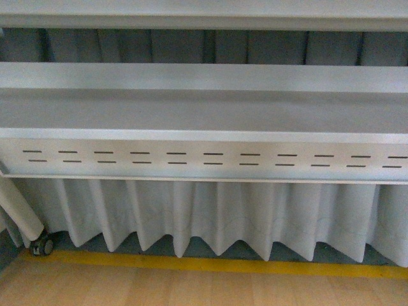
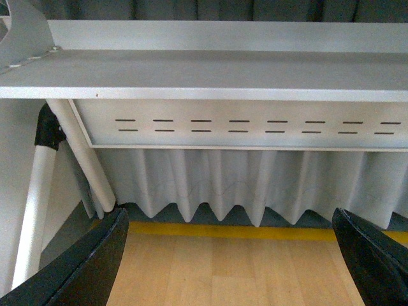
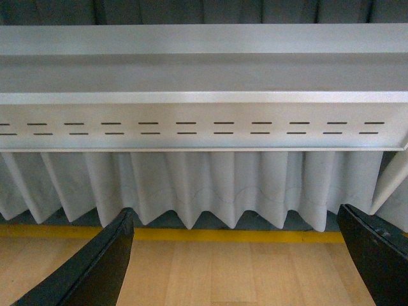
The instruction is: Wind up and store yellow beetle toy
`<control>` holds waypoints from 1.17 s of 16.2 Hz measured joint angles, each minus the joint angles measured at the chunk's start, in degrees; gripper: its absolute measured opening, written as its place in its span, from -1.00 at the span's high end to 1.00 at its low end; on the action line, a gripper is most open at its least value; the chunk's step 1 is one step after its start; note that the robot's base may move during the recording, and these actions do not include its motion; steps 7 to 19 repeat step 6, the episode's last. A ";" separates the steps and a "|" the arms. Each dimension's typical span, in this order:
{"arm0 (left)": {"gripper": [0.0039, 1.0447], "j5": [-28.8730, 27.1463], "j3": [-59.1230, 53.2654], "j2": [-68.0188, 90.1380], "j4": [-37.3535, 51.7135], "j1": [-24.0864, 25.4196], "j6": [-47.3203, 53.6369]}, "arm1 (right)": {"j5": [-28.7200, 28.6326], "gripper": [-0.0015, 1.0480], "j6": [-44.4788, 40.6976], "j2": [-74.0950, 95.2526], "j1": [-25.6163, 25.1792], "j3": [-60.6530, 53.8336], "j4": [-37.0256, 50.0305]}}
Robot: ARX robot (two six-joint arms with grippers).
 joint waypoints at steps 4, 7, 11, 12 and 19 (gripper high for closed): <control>-0.88 0.00 0.00 0.00 0.00 0.00 0.00 | 0.00 -0.87 0.00 0.00 0.00 0.00 0.00; -0.88 0.00 0.00 0.00 0.00 0.00 0.00 | 0.00 -0.87 0.00 0.00 0.00 0.00 0.00; -0.88 0.00 0.00 0.00 0.00 0.00 0.00 | 0.00 -0.87 0.00 0.00 0.00 0.00 0.00; -0.88 0.00 0.00 0.00 0.00 0.00 0.00 | 0.00 -0.87 0.00 0.00 0.00 0.00 0.00; -0.88 0.00 0.00 0.00 0.00 0.00 0.00 | 0.00 -0.87 0.00 0.00 0.00 0.00 0.00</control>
